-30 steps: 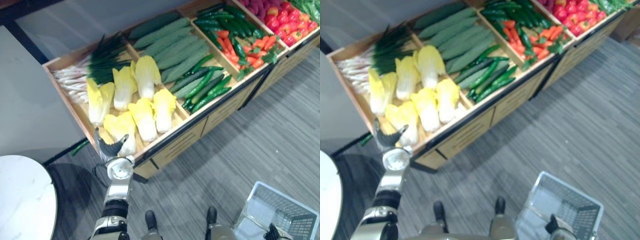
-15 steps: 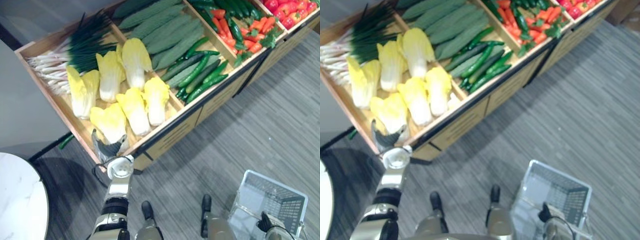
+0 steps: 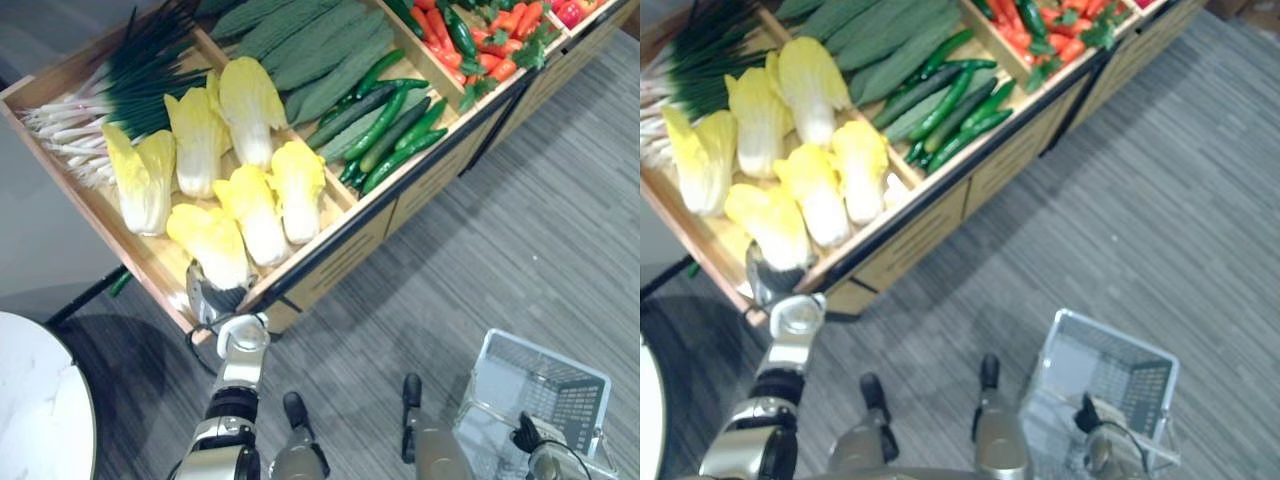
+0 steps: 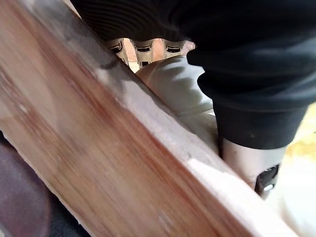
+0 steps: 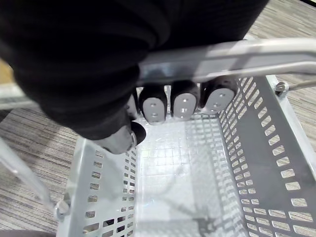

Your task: Pick vegetable in the basket

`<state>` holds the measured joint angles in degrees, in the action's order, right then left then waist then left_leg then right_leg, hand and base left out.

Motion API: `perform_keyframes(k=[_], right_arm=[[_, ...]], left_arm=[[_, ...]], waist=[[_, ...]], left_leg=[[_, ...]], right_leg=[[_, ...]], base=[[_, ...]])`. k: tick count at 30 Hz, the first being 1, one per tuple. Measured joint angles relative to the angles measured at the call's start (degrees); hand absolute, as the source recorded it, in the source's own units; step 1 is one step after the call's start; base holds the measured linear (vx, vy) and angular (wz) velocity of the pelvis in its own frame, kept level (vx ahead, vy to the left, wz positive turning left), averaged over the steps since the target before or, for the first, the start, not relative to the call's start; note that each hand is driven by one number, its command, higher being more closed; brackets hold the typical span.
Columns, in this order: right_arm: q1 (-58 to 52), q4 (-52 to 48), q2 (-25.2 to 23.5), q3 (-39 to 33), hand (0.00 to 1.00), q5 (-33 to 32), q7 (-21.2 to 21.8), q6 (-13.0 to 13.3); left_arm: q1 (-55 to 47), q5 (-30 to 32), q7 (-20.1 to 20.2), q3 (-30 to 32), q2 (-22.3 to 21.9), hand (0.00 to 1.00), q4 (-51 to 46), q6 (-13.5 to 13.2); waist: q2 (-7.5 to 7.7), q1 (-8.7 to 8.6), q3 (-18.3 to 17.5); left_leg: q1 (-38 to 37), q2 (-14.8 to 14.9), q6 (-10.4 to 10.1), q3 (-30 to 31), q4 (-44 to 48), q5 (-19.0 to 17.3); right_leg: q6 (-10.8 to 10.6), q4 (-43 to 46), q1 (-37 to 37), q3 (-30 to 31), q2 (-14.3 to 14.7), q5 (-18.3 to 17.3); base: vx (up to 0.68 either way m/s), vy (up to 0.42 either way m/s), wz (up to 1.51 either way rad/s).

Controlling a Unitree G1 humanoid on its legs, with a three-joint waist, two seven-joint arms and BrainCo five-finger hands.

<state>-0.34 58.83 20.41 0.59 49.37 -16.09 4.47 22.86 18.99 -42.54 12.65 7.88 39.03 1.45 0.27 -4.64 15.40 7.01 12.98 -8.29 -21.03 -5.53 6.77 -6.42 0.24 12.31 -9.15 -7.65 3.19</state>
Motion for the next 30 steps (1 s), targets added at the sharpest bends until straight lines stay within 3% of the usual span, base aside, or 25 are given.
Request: perform_keyframes(k=[7, 8, 20, 26, 30], right_arm=[[1.0, -0.7, 1.2, 1.7, 1.00, 0.0, -0.1, 1.5], [1.2, -0.8, 1.3, 2.0, 1.00, 0.0, -0.1, 1.5], [0.8, -1.7, 1.3, 3.3, 1.00, -0.1, -0.1, 2.1], [0.3, -1.6, 1.1, 3.3, 1.00, -0.1, -0.1, 2.1], [-0.1, -1.4, 0.4, 3.0, 1.00, -0.1, 0.1, 2.0]], left_arm=[[2.6, 1.5, -0.9, 1.3, 1.7, 0.00, 3.6, 1.2], [2.7, 1.5, -1.1, 1.4, 1.9, 1.00, 3.9, 1.2], [6.0, 1.4, -2.9, 5.4, 5.8, 1.00, 7.9, 1.1], [6.3, -0.1, -3.4, 5.7, 5.6, 1.00, 7.8, 0.0], [6.2, -3.7, -2.2, 5.7, 5.2, 1.00, 6.4, -0.9]], waist=[[-0.18, -0.01, 1.1], [-0.13, -0.03, 1.1], [0.57, -0.11, 1.5], [0.58, -0.20, 1.5], [1.36, -1.39, 1.7]], left_leg=[[-0.1, 0.3, -0.3, -3.0, -0.2, -0.2], [-0.1, 0.3, -0.3, -3.5, -0.2, -0.3], [-0.2, 0.5, -0.5, -5.6, -0.3, -0.6], [-0.6, 0.4, -0.4, -4.2, 0.0, -0.5], [-1.2, -0.1, -0.3, -1.8, 0.0, -0.4]], right_leg=[[0.1, -0.1, 2.1, 2.9, 0.6, 1.3], [0.1, -0.1, 2.4, 3.3, 0.7, 1.5], [0.1, -0.4, 3.6, 5.3, 1.2, 2.4], [0.2, -0.5, 2.2, 4.0, 0.9, 2.6], [0.2, -1.2, -0.3, 1.8, 0.2, 2.6]], base=[[-0.03, -0.004, -0.21], [-0.05, -0.004, -0.24], [0.00, -0.007, -0.09], [0.05, -0.007, 0.11], [0.03, 0.004, 0.25]])
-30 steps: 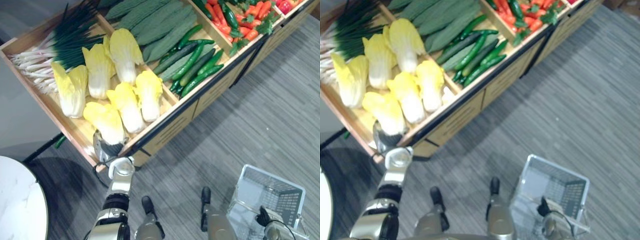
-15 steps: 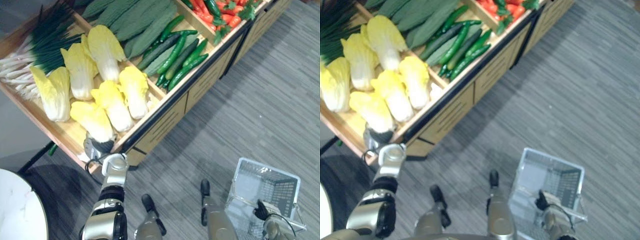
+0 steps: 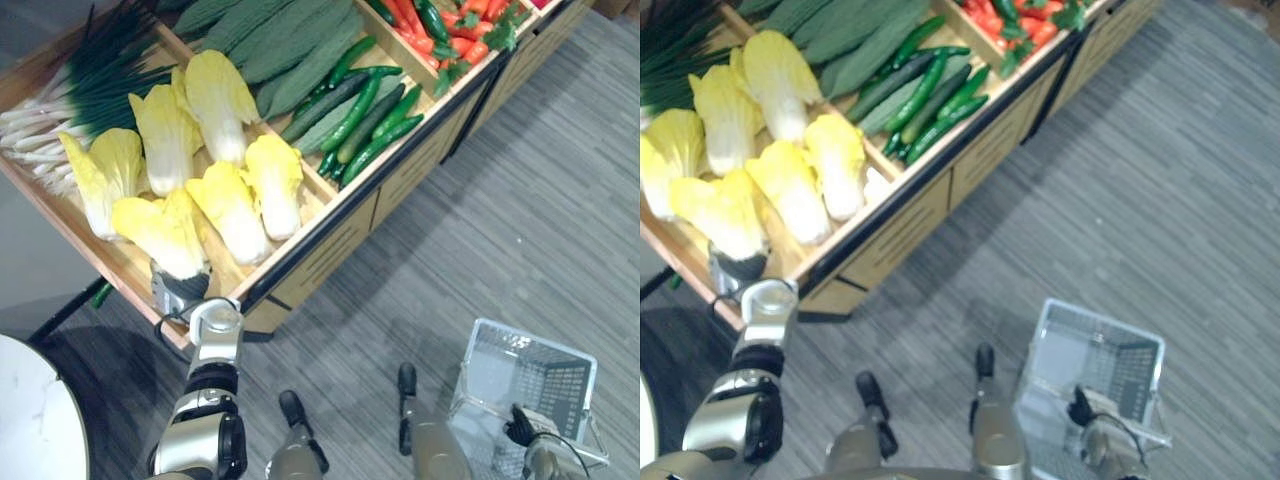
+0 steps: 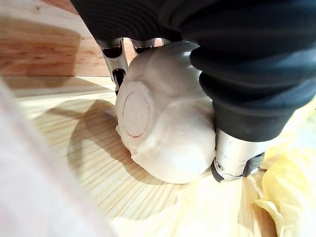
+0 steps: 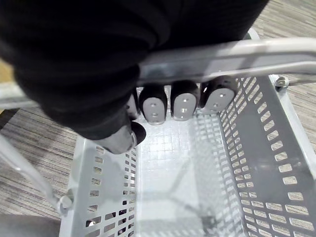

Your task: Pick vegetable in the basket

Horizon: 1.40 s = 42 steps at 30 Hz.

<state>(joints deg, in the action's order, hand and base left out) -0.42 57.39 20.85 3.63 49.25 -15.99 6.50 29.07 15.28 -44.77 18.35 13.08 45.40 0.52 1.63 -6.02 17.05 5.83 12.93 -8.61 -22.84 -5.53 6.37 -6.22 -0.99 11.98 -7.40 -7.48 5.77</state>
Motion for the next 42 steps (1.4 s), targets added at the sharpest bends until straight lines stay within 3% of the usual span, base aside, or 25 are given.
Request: perform_keyframes(k=[8, 24, 29, 33, 36, 42], right_arm=[[-1.7, 0.1, -1.8, -2.9, 1.00, -0.2, 0.4, -0.2], [-4.8, 1.9, -2.1, -6.2, 1.00, -0.3, 2.5, -1.3], [-4.3, 1.6, -1.3, -8.4, 1.00, -0.6, 2.8, -1.4], [-4.6, -5.4, 2.9, -6.9, 1.00, -0.8, 5.2, -1.6], [0.0, -10.2, 11.2, -3.3, 1.00, -4.5, 6.6, 0.7], [9.6, -14.6, 17.5, 4.7, 1.00, -7.1, 9.6, 3.7]], left_arm=[[-6.2, -3.9, 1.2, -1.4, -6.4, 1.00, -11.5, -0.4], [-11.5, -3.2, 2.7, -5.3, -8.3, 1.00, -26.9, -1.2], [-13.6, -2.9, 3.4, -9.0, -8.4, 1.00, -37.7, -2.5], [-16.0, -2.6, 6.5, -14.2, -8.4, 1.00, -44.7, -4.2], [-20.2, -0.4, 11.7, -22.2, -6.0, 1.00, -49.6, -6.5], [-24.5, -0.6, 22.2, -32.6, -2.0, 1.00, -54.8, -12.1]], waist=[[0.69, -0.06, -0.3], [0.63, 0.40, -6.3], [0.48, 0.53, -7.4], [0.10, 0.50, -8.8], [-0.83, 0.43, -10.7], [-2.89, 1.67, -12.6]], left_leg=[[-0.1, -0.3, 0.6, 2.9, 0.0, 0.5], [0.0, -1.6, 1.1, 7.2, -0.3, 1.0], [0.0, -1.6, 1.1, 7.7, -0.4, 1.0], [-0.3, -1.6, 1.0, 6.9, -0.4, 0.9], [-1.5, -1.3, 0.7, 4.6, -0.4, 0.5], [-4.2, -1.1, 0.3, -0.4, -0.4, -0.5]], right_leg=[[-0.1, 0.0, -1.9, -2.5, -0.4, -0.2], [-0.5, 0.2, -4.9, -6.5, -1.9, -1.6], [-0.5, 0.1, -5.4, -6.9, -1.9, -1.6], [-0.7, 0.0, -5.3, -5.9, -1.9, -1.4], [-0.9, -0.2, -4.9, -3.9, -1.6, -1.2], [-1.2, -0.9, -4.1, 1.2, -0.9, -0.3]], base=[[0.01, 0.000, 0.16], [0.01, 0.007, 0.15], [0.02, 0.002, 0.05], [0.02, 0.003, -0.10], [0.02, 0.004, -0.31], [0.02, 0.002, -0.42]])
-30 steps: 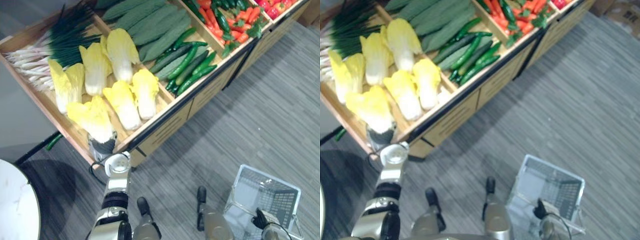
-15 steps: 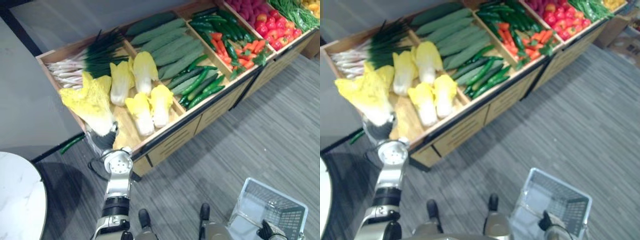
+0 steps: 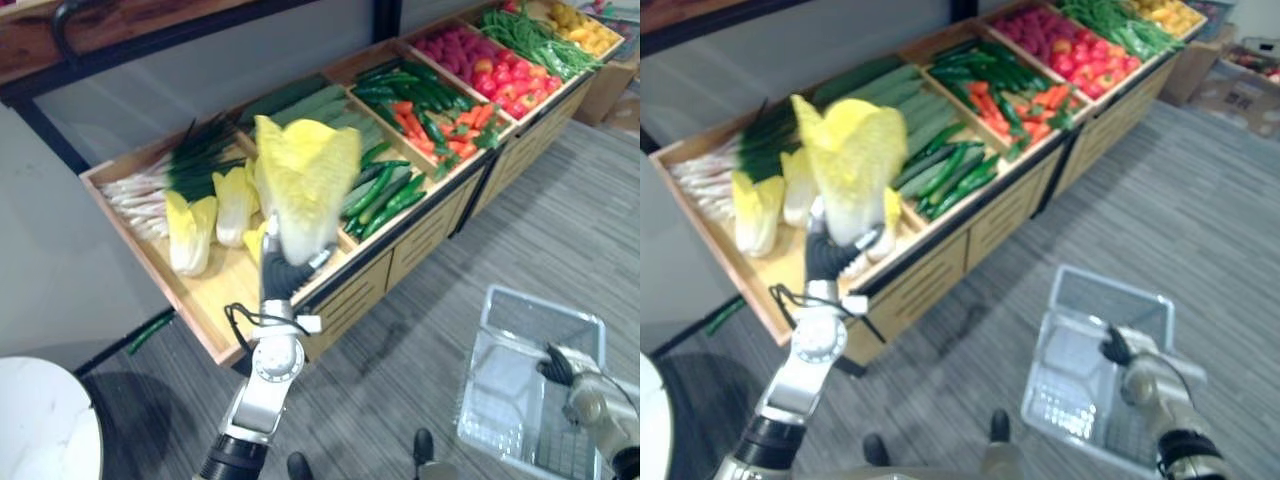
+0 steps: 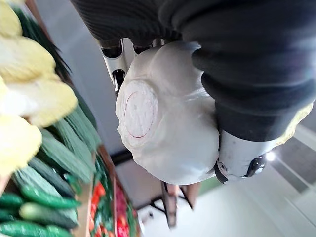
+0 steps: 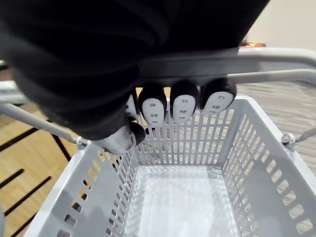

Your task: Pick vegetable in the basket

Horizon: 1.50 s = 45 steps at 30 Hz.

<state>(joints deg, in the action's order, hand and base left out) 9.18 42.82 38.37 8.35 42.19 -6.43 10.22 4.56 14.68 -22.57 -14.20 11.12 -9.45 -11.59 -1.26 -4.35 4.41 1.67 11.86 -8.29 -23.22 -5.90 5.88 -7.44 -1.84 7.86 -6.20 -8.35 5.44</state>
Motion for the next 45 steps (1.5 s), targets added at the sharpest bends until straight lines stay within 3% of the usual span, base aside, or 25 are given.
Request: perform_keyframes(k=[8, 14, 21, 26, 32, 45], right_arm=[[7.6, -7.1, 3.6, 12.4, 1.00, -0.1, 3.3, 2.9], [8.8, -13.7, 3.7, 17.0, 1.00, -0.9, 7.0, 3.0], [11.9, -20.2, 5.8, 20.4, 1.00, -4.8, 10.3, 2.9], [17.1, -21.0, 6.2, 21.8, 1.00, -11.1, 12.5, 2.5], [22.0, -21.5, 6.3, 22.0, 1.00, -13.7, 13.3, 2.2], [21.9, -16.8, 7.9, 18.9, 1.00, -16.3, 17.4, 0.4]], left_arm=[[-0.4, -1.1, 8.3, -10.6, 6.7, 1.00, -0.2, -3.8], [-0.2, -5.1, 13.8, -18.6, 7.0, 1.00, -0.9, -4.5], [0.0, -7.4, 17.7, -23.6, 7.3, 1.00, -4.0, -4.7], [0.2, -7.7, 20.3, -25.8, 7.4, 1.00, -4.1, -4.7], [0.2, -7.7, 21.5, -27.2, 7.5, 1.00, -5.4, -4.7], [-1.5, -7.7, 23.0, -27.0, 8.9, 1.00, -9.1, -5.8]], waist=[[0.10, -0.10, 0.0], [0.17, 0.02, -0.4], [0.17, 0.21, -2.0], [-0.04, 0.09, -2.2], [-0.04, 0.15, -2.2], [0.03, 0.72, -2.1]], left_leg=[[-6.2, 0.0, -0.8, -11.0, 0.0, -2.0], [-10.8, 1.8, -2.6, -19.2, 0.0, -3.6], [-13.0, 3.0, -4.1, -25.2, 0.4, -4.3], [-12.0, 5.0, -4.7, -28.1, 6.4, -7.3], [-11.8, 5.9, -5.3, -29.5, 9.2, -9.1], [-9.6, 6.8, -4.7, -29.4, 10.3, -8.8]], right_leg=[[-0.1, -0.2, 0.7, 10.1, 1.5, 1.9], [-0.1, 0.1, 0.9, 15.6, 4.3, 2.1], [0.0, 2.1, 2.3, 18.2, 6.4, 2.1], [0.0, 2.7, 2.9, 19.7, 6.5, 2.0], [0.0, 2.9, 3.1, 20.7, 6.6, 2.0], [0.0, 2.9, 3.0, 16.4, 4.5, 2.0]], base=[[0.02, 0.006, -0.63], [0.00, -0.040, -0.64], [-0.01, -0.006, -0.28], [-0.04, 0.020, -0.19], [-0.05, 0.022, -0.08], [-0.03, 0.017, 0.16]])
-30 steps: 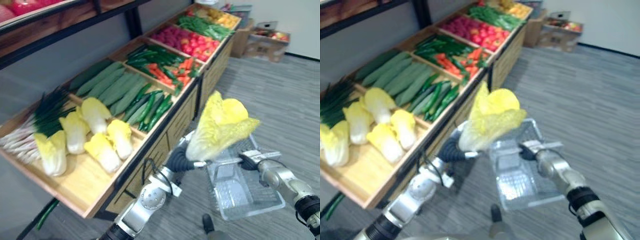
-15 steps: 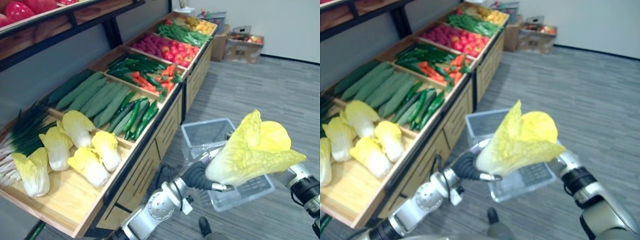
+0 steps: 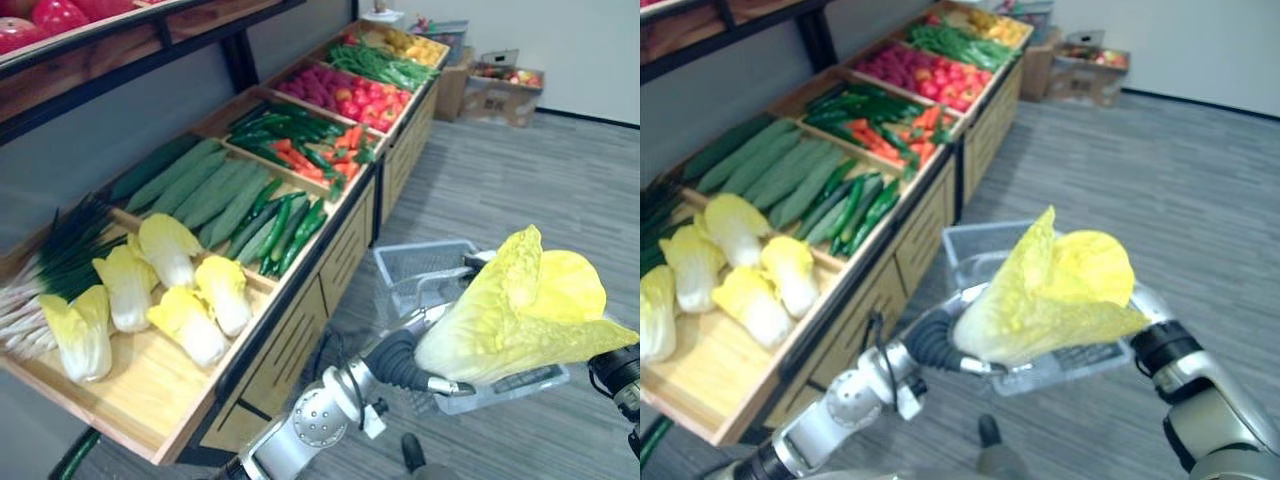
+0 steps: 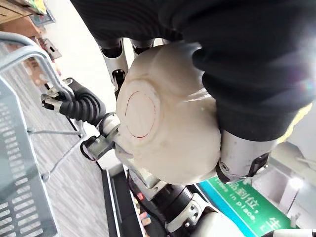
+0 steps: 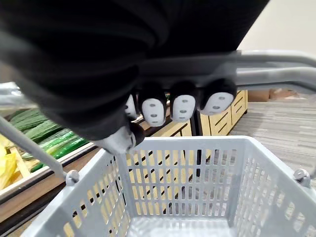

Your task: Pick vegetable in the basket

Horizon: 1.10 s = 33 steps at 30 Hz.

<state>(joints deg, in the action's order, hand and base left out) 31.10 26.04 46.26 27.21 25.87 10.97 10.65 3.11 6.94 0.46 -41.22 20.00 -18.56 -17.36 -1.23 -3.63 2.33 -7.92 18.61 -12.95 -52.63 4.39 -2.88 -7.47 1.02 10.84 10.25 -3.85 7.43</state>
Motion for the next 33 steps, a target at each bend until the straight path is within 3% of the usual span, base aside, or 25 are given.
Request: perform_keyframes(k=[6, 12, 18, 28, 33], right_arm=[[-2.2, 4.1, -1.9, -10.7, 1.00, -2.6, -0.1, -1.8], [-2.2, 8.5, -7.2, -25.0, 1.00, -6.6, -2.7, -6.0], [-2.2, 9.1, -10.3, -32.2, 1.00, -8.0, -4.6, -7.8], [-2.2, 9.5, -12.6, -33.5, 1.00, -7.9, -4.3, -7.9], [-2.2, 7.2, -13.0, -30.6, 1.00, -6.7, -2.4, -7.9]], left_arm=[[-1.3, -2.1, 1.0, 0.0, 0.5, 1.00, -1.6, 0.0], [-1.3, -2.3, 2.3, -0.1, 0.4, 1.00, -3.8, 0.0], [-1.3, -2.3, 2.4, 0.0, 0.3, 1.00, -3.9, 0.1], [-2.4, -1.6, 2.8, 0.0, -0.3, 1.00, -3.9, 1.2], [-2.9, -0.7, 3.1, 0.0, -0.4, 1.00, -3.8, 1.7]], waist=[[0.14, 0.92, 0.1], [0.18, 1.08, 0.1], [0.28, 1.12, 0.2], [0.92, 1.28, 0.9], [1.58, 0.79, 1.6]], left_leg=[[0.9, -0.2, 0.4, 1.3, -0.3, 0.4], [1.0, -0.3, 0.4, 1.7, -0.6, 0.6], [0.8, -1.0, 0.3, 2.0, -2.4, 1.5], [0.2, -1.3, 0.4, 2.4, -3.6, 2.2], [-0.4, -1.5, 0.3, 2.1, -4.2, 2.4]], right_leg=[[-0.2, 0.0, -0.2, -1.9, -0.9, -0.1], [-0.3, 0.0, -0.4, -2.6, -1.1, -0.2], [-0.3, 0.0, -0.4, -3.5, -1.3, -0.2], [-0.3, 0.0, -0.9, -4.1, -1.3, -0.2], [-0.4, -0.1, -1.2, -4.0, -1.1, -0.4]], base=[[-0.02, 0.013, 0.18], [-0.01, 0.007, 0.04], [-0.01, 0.005, 0.05], [0.00, 0.002, 0.01], [0.00, 0.002, -0.01]])
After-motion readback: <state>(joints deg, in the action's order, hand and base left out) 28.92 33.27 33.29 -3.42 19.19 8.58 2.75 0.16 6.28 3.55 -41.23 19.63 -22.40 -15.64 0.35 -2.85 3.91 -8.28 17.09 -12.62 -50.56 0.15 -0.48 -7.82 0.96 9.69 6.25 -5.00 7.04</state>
